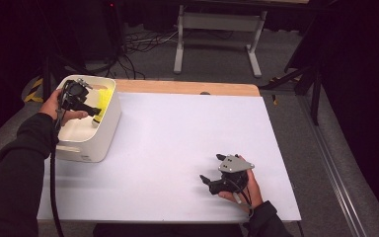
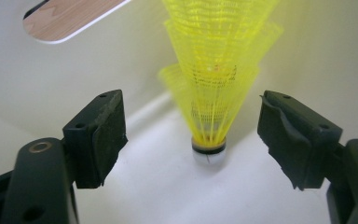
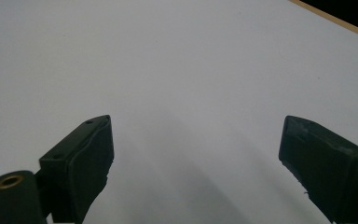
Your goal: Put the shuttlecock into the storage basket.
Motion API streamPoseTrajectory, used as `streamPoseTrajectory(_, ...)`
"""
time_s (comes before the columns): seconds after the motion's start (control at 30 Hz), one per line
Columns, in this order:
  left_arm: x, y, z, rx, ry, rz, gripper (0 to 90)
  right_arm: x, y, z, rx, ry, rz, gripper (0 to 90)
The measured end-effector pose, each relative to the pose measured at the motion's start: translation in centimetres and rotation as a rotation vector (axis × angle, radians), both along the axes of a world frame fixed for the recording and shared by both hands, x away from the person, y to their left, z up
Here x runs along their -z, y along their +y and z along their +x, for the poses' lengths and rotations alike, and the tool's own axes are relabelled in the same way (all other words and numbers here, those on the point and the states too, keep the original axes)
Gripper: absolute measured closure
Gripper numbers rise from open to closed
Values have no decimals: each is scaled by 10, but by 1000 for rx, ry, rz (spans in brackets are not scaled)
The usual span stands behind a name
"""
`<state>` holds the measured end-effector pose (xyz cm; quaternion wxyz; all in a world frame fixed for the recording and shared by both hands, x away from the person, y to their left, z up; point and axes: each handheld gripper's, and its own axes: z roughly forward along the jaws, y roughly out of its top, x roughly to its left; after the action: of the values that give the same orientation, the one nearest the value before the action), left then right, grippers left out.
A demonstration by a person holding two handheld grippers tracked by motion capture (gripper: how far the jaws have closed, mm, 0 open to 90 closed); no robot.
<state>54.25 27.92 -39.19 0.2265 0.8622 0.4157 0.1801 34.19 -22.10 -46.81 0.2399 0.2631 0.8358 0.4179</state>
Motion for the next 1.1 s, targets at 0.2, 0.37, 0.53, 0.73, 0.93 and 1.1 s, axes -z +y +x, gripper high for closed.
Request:
streamPoseTrajectory(0.2, -13, 0, -8, 27, -106, -69, 152, -3, -2, -1, 4, -17, 1, 108)
streamPoseTrajectory(0.37, -24, 1, -17, 36, -198, -141, 125, -7, -5, -1, 17, -34, -4, 108)
streamPoseTrajectory(0.53, -36, 1, -27, 57, -280, -172, 99, -11, -6, -2, 29, -55, -3, 109)
streamPoseTrajectory(0.73, -50, 1, -42, 86, -385, -230, 94, -15, -8, -2, 41, -67, 4, 108)
streamPoseTrajectory(0.93, -56, -3, -64, 151, -452, -234, 69, -18, -11, -3, 49, -79, 7, 109)
streamPoseTrajectory(1.1, -57, -8, -76, 182, -481, -249, 73, -19, -11, -3, 53, -85, 11, 108)
